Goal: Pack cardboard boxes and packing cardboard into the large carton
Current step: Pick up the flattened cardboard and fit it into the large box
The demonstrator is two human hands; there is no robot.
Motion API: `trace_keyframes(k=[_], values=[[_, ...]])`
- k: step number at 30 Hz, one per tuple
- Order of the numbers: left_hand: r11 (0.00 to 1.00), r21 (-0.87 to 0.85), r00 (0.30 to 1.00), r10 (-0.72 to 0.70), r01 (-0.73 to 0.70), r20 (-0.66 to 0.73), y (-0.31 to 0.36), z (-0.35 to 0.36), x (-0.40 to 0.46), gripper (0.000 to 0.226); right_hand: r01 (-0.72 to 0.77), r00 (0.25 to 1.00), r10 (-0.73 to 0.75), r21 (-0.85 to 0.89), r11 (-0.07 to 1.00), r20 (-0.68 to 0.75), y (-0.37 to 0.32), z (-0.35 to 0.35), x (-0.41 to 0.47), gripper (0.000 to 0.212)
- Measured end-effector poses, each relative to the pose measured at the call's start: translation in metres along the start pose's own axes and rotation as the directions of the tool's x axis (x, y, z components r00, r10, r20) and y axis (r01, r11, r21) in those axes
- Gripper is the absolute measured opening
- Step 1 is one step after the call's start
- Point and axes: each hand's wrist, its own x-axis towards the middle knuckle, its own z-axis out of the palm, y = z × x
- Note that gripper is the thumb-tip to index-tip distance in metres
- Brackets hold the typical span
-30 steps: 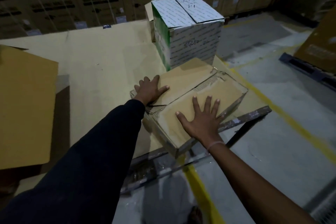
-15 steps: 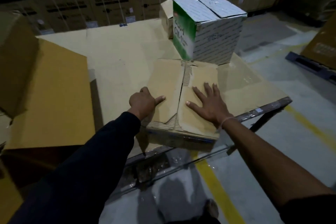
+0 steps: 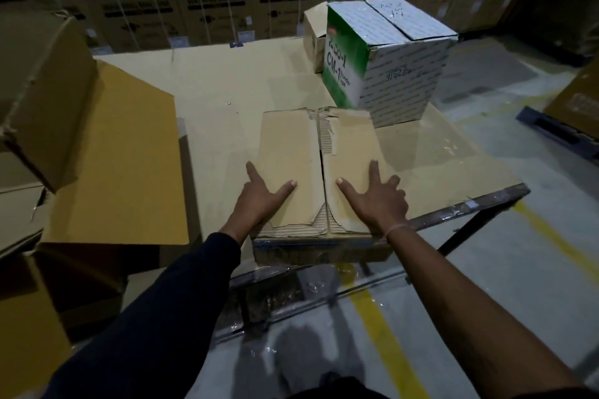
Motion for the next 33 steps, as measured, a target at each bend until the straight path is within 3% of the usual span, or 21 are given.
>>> trace_keyframes(k=[5,12,16,33], values=[[0.997,0.003,0.997,-0.072,0.072,-0.032,0.006,0.009,-0.004,0.128,0.088,0.995,-0.089,-0.021,0.996,-0.037,0.005,-0.003,0.002,0.118],[0.985,-0.057,0.979,-0.168,0.162,-0.118,0.017,0.007,0.003,0.123,0.253,0.962,-0.25,-0.013,0.967,0.112,-0.012,-0.019,0.048,0.111],[0.975,-0.121,0.969,-0.202,0.186,-0.145,0.019,0.007,-0.003,0.129,0.272,0.952,-0.272,0.02,0.962,0.142,-0.015,-0.025,0.052,0.111],[0.985,-0.111,0.905,-0.166,0.133,-0.392,0.019,-0.097,-0.047,0.122,0.427,0.898,-0.438,0.155,0.891,0.044,-0.093,-0.05,0.011,0.117]])
